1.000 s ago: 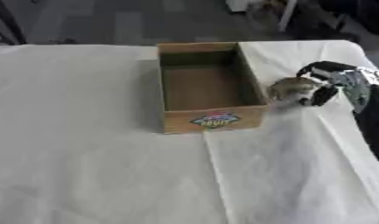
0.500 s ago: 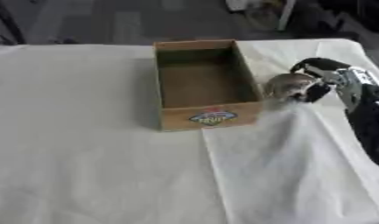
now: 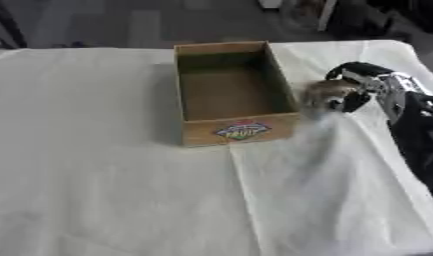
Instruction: Pick up objects on the table and place them in the box.
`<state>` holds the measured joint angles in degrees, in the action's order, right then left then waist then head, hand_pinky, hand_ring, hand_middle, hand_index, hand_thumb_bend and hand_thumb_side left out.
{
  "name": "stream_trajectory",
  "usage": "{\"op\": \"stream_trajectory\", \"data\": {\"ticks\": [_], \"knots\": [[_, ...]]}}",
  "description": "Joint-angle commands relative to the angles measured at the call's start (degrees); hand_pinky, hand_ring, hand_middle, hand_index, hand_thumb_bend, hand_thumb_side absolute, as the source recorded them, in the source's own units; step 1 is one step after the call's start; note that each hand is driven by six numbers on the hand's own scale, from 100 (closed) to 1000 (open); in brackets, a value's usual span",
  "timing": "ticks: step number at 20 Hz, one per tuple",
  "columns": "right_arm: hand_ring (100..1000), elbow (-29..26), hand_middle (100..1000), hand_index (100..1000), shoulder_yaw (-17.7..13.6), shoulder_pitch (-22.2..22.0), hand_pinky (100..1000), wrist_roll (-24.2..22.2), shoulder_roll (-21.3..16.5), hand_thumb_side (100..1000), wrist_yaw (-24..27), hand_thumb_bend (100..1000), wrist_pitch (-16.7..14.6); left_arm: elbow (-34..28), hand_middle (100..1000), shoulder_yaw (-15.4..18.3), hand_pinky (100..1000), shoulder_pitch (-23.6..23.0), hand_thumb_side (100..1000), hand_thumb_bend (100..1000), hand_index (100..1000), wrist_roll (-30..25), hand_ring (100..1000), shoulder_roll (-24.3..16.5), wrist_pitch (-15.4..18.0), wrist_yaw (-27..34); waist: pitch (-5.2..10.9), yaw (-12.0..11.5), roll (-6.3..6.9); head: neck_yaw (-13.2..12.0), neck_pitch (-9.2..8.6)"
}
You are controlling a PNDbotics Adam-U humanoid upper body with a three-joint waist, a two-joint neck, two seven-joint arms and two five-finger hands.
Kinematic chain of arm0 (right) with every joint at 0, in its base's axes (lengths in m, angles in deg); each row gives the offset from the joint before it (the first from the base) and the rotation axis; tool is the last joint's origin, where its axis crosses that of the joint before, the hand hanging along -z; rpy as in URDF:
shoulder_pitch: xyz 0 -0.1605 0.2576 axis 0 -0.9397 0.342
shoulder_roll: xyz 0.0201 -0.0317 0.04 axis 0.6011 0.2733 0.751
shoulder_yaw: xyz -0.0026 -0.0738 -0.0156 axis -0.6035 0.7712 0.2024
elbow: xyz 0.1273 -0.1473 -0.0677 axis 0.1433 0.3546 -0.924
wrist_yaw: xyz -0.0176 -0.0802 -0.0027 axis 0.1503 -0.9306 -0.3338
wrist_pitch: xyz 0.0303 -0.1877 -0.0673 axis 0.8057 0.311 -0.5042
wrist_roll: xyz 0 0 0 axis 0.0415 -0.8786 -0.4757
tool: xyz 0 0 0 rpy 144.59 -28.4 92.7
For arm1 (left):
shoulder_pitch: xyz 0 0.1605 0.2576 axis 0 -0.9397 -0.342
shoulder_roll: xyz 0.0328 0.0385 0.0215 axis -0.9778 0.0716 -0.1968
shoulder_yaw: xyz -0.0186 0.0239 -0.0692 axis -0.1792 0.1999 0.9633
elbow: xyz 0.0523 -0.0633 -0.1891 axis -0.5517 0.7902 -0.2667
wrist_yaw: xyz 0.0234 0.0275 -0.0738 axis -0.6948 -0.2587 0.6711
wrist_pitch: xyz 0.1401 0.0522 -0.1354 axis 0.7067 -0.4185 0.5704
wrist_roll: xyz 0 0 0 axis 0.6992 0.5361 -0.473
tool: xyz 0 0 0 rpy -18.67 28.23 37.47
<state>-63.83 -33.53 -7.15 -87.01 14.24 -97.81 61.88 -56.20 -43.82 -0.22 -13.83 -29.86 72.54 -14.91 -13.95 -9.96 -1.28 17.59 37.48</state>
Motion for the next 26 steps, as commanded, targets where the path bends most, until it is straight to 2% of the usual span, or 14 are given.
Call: {"op": "stream_trajectory", "data": {"ticks": [1, 8, 13, 14, 15, 16, 17, 18, 19, 20, 21, 22, 26], "knots": [[831, -1.67, 840, 870, -0.02, 1.33, 727, 0.11, -1.27, 100, 0.62, 329, 0.19, -0.91, 476, 0.08, 512, 0.58, 529, 411, 622, -0.21, 490, -1.06, 0.00, 0.03, 0.85, -0.02, -0.05, 0.24, 0.31], [838, -0.41, 836, 850, 0.40, 2.15, 729, 3.00, -0.06, 100, -2.39, 296, 0.84, -0.99, 475, 0.00, 512, 0.53, 529, 409, 622, -0.31, 489, -1.05, -0.08, 0.08, 0.84, -0.52, 0.25, 0.62, 0.34], [759, 0.42, 745, 764, 0.70, 2.52, 682, 4.32, 0.72, 100, -5.00, 263, 0.54, -1.05, 476, -0.10, 513, 0.64, 530, 408, 623, -0.44, 489, -0.93, -0.15, 0.17, 0.74, -0.55, 0.43, 0.83, 0.50], [698, 0.56, 681, 712, 0.77, 2.53, 641, 4.43, 0.82, 100, -5.55, 247, 0.50, -1.05, 476, -0.12, 513, 0.65, 530, 407, 623, -0.47, 489, -0.91, -0.16, 0.17, 0.72, -0.57, 0.46, 0.91, 0.56], [692, 0.73, 675, 706, 0.81, 2.53, 636, 4.46, 0.92, 100, -6.05, 246, 0.48, -1.05, 476, -0.12, 513, 0.66, 530, 407, 623, -0.49, 489, -0.91, -0.16, 0.17, 0.71, -0.58, 0.47, 0.98, 0.61], [618, 0.87, 600, 638, 0.81, 2.52, 578, 4.49, 1.00, 100, -6.46, 226, 0.46, -1.04, 476, -0.10, 513, 0.65, 531, 407, 623, -0.49, 489, -0.90, -0.16, 0.17, 0.69, -0.60, 0.48, 1.07, 0.67], [603, 0.99, 586, 624, 0.81, 2.50, 562, 4.57, 1.08, 100, -6.85, 225, 0.45, -1.04, 476, -0.08, 513, 0.64, 530, 407, 623, -0.48, 489, -0.89, -0.16, 0.17, 0.67, -0.61, 0.49, 1.14, 0.73], [531, 1.09, 521, 551, 0.81, 2.46, 481, 4.68, 1.13, 100, -7.22, 219, 0.44, -1.04, 475, -0.07, 513, 0.64, 530, 407, 622, -0.47, 488, -0.88, -0.16, 0.18, 0.66, -0.61, 0.50, 1.19, 0.76], [523, 1.16, 514, 543, 0.80, 2.43, 470, 4.87, 1.16, 100, -7.56, 217, 0.44, -1.05, 475, -0.07, 513, 0.65, 530, 407, 622, -0.47, 488, -0.87, -0.15, 0.18, 0.65, -0.60, 0.49, 1.23, 0.79], [460, 1.18, 459, 480, 0.76, 2.41, 396, 5.18, 1.16, 100, -7.87, 195, 0.50, -1.05, 475, -0.07, 513, 0.67, 530, 408, 622, -0.47, 488, -0.87, -0.14, 0.19, 0.64, -0.59, 0.48, 1.27, 0.79], [453, 1.15, 451, 473, 0.72, 2.37, 386, 5.73, 1.15, 100, -8.20, 199, 0.61, -1.06, 475, -0.07, 513, 0.69, 530, 407, 622, -0.47, 488, -0.86, -0.14, 0.19, 0.64, -0.58, 0.47, 1.29, 0.79], [372, 1.07, 380, 403, 0.64, 2.36, 301, 6.35, 1.12, 100, -8.49, 134, 0.74, -1.06, 475, -0.06, 513, 0.70, 530, 406, 622, -0.47, 488, -0.86, -0.14, 0.18, 0.65, -0.56, 0.46, 1.30, 0.76], [306, -1.01, 320, 341, -0.19, 2.20, 226, 10.36, 0.77, 100, -8.99, 109, 1.56, -1.06, 475, -0.01, 513, 0.72, 530, 407, 622, -0.38, 488, -0.89, -0.11, 0.17, 0.69, -0.44, 0.38, 1.23, 0.66]]}}
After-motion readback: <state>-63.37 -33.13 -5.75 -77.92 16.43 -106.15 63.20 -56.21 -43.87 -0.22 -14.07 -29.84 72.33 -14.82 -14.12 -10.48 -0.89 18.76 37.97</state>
